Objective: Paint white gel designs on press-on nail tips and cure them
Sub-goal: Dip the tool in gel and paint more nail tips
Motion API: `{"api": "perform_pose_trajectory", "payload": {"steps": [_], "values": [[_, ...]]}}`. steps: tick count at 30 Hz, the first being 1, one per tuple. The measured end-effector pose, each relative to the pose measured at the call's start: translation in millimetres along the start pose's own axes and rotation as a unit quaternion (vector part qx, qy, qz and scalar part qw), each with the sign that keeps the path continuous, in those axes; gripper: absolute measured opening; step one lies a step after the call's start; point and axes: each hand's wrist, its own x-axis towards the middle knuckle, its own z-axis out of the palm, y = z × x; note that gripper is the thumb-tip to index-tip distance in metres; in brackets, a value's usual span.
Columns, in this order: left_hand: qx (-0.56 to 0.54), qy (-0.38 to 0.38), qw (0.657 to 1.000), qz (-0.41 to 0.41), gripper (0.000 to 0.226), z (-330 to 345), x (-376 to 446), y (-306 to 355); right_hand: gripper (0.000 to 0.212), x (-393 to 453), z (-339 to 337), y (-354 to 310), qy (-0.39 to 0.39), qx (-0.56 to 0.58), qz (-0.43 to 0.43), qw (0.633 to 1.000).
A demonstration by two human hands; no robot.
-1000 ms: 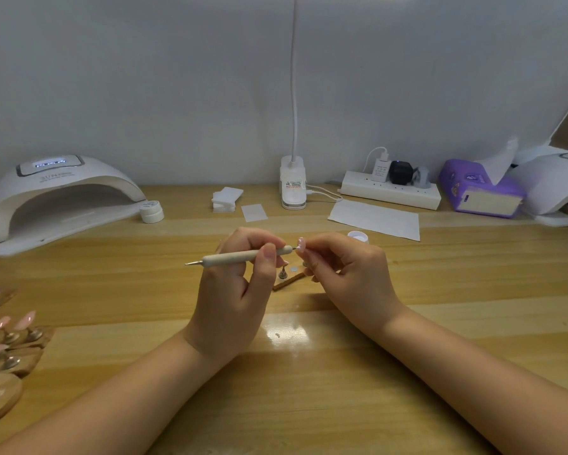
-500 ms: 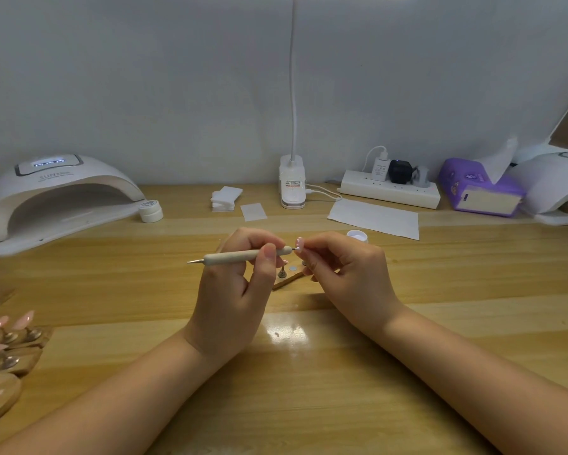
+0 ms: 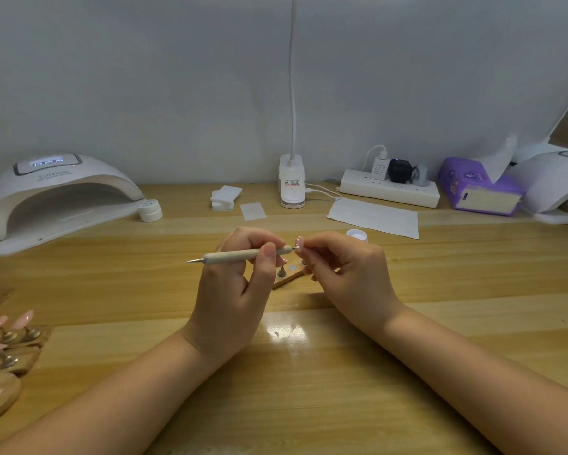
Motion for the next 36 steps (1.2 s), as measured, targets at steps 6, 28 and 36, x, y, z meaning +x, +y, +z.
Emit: {"api": "perform_pose_trajectory", "payload": {"steps": [6, 28, 36], "values": [[0.0, 0.0, 1.0, 0.0, 0.021, 0.6, 0.5, -0.8, 0.013, 0.0, 0.1, -0.6, -0.003, -0.007, 0.0, 1.0], [-0.057, 0.056, 0.997, -0.005, 0.017, 1.2, 3.9, 9.0, 0.013, 0.0, 0.2, -2.7, 0.004, -0.002, -0.003, 1.0], [-0.063, 0.062, 0.996, -0.016, 0.017, 2.3, 5.5, 11.0, 0.011, -0.6, 0.6, -3.1, 0.005, 0.011, 0.015, 1.0]]}}
